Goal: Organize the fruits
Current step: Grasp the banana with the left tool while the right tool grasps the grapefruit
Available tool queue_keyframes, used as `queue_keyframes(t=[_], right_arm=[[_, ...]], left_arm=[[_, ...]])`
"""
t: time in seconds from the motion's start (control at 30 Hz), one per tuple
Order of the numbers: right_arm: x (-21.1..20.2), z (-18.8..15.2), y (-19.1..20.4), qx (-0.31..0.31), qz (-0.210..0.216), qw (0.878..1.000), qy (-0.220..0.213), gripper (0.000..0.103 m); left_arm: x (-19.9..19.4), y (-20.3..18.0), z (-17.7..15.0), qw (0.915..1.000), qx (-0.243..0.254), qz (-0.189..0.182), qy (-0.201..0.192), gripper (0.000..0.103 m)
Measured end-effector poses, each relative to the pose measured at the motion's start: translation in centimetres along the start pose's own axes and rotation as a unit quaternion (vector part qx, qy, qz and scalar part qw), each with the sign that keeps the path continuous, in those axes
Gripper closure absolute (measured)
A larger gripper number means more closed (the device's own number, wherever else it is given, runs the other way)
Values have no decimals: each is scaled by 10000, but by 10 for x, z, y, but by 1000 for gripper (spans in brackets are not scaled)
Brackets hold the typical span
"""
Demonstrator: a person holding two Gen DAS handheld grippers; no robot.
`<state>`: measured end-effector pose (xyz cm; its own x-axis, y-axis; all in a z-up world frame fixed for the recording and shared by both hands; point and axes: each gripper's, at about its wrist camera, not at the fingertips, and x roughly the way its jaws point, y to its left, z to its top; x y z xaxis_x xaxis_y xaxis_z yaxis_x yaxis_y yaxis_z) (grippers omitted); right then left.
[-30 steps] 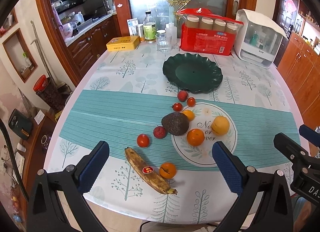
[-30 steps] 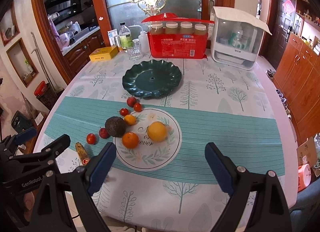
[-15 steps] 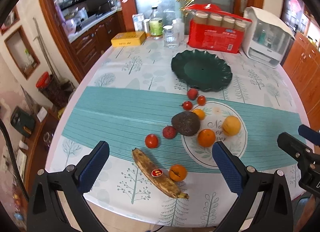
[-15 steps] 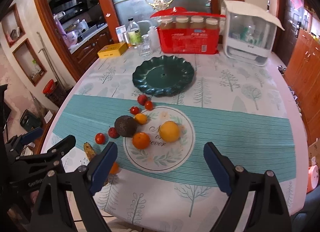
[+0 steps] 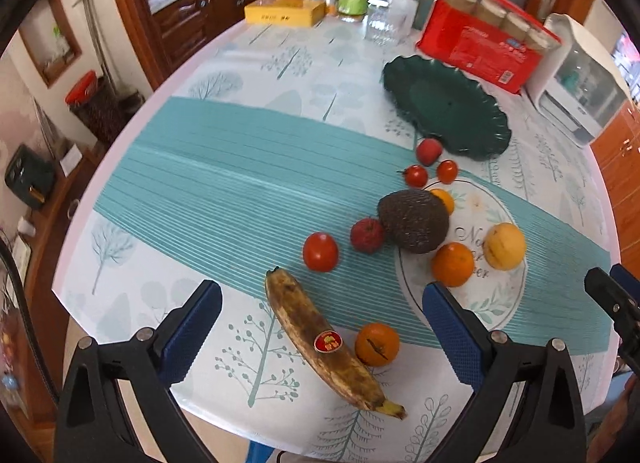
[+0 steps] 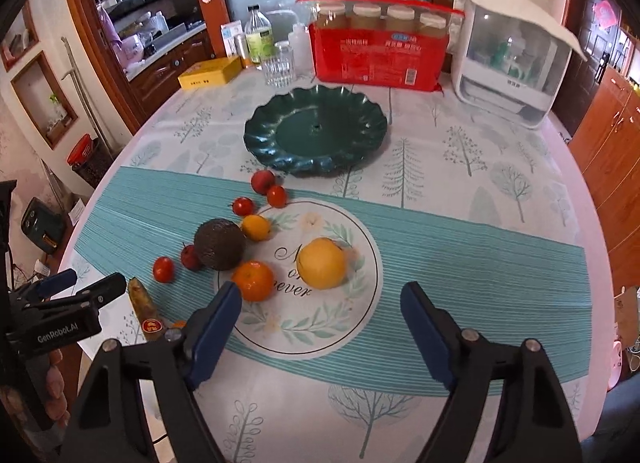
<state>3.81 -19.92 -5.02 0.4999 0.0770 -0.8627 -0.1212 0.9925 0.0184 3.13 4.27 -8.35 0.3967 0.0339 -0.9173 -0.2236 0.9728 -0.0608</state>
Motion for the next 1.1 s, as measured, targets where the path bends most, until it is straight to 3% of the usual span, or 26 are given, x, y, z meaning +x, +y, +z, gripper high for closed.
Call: queue_keyframes(t=[0.27, 0.47, 0.57, 0.73, 0.87, 1.1], right_arm=[[38, 4, -7, 24, -95, 9997, 228, 23], [65, 6, -4, -46, -63, 9993, 372, 23], [76, 6, -3, -36, -41, 9990, 445, 23], [94, 6, -4, -8, -8, 9983, 583, 23], [103, 7, -2, -14, 44, 9980, 630, 23], [118, 9, -3, 8, -9, 9976, 685, 23]], left_arm=[[45, 16, -6, 9982, -345, -94, 482, 6], [74, 42, -19, 9891, -1027, -308, 1007, 12], [85, 48, -24, 9856, -1136, -277, 1222, 14], [95, 39, -26, 9845, -939, -323, 1446, 23], [103, 22, -28, 9820, -750, -388, 1688, 36], [109, -1, -30, 9844, -392, -228, 1703, 41]])
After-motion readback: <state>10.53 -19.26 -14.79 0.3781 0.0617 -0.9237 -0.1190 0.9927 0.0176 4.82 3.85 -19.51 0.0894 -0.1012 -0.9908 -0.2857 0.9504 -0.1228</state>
